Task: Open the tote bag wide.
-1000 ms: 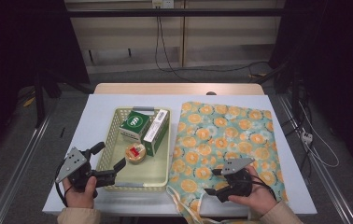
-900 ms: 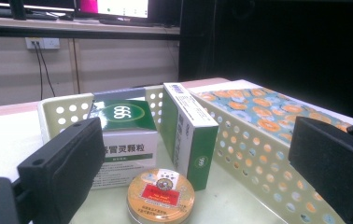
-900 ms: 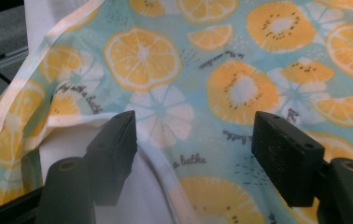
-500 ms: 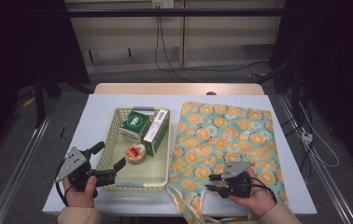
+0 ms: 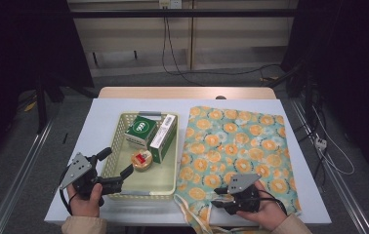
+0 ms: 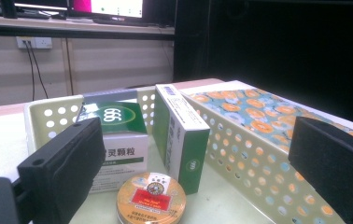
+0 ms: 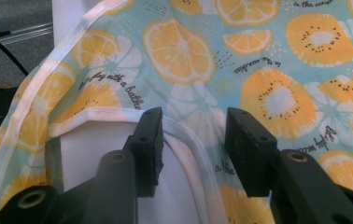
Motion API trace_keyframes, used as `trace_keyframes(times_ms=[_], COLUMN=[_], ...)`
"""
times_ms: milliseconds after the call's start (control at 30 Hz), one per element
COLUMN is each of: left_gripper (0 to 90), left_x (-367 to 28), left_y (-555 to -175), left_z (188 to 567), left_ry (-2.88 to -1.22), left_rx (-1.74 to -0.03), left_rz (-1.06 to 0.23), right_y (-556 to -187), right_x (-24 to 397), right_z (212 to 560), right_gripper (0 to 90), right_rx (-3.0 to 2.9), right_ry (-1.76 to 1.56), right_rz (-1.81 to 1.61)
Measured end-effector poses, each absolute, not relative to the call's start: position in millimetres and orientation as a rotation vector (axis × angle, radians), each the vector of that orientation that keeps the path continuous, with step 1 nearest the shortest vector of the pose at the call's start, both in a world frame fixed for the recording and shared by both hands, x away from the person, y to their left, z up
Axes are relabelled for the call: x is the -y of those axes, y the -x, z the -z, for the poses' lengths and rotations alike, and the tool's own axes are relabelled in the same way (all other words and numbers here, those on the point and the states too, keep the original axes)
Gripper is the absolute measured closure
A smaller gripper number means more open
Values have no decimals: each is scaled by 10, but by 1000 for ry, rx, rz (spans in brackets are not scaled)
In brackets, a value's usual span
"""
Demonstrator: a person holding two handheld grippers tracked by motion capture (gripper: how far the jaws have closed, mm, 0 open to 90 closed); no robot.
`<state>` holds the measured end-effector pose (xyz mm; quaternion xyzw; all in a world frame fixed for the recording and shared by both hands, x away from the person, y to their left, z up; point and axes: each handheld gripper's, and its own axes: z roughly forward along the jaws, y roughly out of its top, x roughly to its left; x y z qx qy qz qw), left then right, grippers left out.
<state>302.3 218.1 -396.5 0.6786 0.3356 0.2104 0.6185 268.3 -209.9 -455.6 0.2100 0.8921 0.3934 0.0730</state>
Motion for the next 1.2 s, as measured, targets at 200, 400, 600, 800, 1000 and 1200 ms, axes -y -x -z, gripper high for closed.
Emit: trace_keyframes(times_ms=[200,400,600,800,1000,1200], left_gripper=[35,35,35,35,35,35], left_x=[-2170,-2162,-2161,-2147,-2143,-2114], left_y=[-3022,-3026,-3035,-3039,-3040,-3042], left_z=[3957,3954,3963,3973,3979,3981], left_ry=[-1560,-1563,-1564,-1567,-1580,-1584], left_rx=[-771,-766,-770,-774,-769,-767], left_rz=[-489,-486,-483,-480,-480,-478], right_y=[-2702,-2726,-2793,-2887,-3006,-3234], right_x=[2067,2068,2085,2101,2092,2163], right_z=[4568,4570,4585,4578,4560,4512], right_gripper=[749,890,900,900,900,900], right_rx=[-2659,-2684,-2678,-2632,-2592,-2526], right_ry=[-662,-650,-714,-784,-823,-912], right_rz=[-1192,-1225,-1264,-1262,-1264,-1262])
